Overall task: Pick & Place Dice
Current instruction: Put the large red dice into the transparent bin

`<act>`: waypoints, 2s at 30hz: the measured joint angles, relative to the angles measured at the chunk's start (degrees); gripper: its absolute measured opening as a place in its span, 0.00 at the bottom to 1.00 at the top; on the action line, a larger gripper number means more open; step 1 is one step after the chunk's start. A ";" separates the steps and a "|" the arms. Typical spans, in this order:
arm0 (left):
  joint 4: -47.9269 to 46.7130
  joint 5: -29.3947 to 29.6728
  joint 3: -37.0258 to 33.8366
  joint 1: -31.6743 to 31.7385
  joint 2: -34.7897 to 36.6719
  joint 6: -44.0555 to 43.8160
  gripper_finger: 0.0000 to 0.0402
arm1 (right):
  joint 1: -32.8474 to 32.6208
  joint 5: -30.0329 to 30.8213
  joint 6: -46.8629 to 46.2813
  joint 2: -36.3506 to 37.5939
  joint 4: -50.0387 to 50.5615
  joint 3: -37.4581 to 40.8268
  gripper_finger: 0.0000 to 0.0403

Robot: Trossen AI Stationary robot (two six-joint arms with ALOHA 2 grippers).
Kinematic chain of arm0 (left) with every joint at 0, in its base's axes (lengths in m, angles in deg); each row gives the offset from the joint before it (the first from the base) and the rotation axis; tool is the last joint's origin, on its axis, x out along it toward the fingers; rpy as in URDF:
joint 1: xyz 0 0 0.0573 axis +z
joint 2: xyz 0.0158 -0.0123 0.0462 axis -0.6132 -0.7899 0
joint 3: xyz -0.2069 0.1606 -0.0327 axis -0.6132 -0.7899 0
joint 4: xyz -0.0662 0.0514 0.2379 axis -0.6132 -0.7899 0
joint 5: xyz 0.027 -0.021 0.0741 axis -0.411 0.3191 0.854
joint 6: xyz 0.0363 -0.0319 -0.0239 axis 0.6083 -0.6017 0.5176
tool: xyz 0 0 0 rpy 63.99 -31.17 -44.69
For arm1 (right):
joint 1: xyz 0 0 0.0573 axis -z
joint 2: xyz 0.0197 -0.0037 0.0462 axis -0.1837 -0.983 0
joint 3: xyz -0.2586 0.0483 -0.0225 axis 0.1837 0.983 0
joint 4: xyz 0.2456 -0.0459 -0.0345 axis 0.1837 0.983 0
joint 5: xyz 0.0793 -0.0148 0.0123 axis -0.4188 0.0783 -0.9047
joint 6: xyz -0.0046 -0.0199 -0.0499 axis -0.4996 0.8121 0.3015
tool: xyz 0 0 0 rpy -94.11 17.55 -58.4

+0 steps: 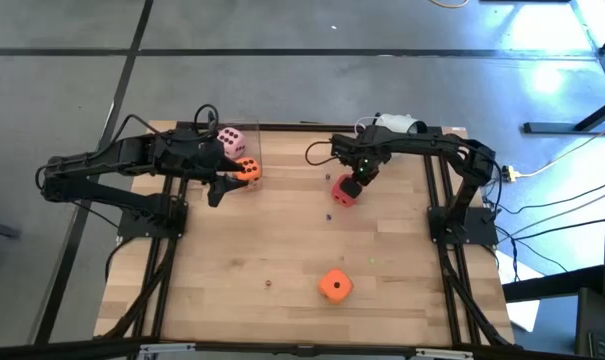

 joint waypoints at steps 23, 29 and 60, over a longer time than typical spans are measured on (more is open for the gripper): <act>0.00 -0.02 -0.02 -0.01 -0.01 0.55 0.56 | -5.96 -9.20 -9.96 -0.06 -15.46 -0.81 0.00; 0.01 -0.02 -0.02 0.00 -0.02 0.55 0.56 | -7.66 -8.91 -11.75 -0.07 -17.14 -3.48 0.00; 0.01 -0.50 -0.02 0.00 -0.02 -0.50 0.56 | -8.08 -4.58 -12.78 -3.69 -16.19 -3.60 0.00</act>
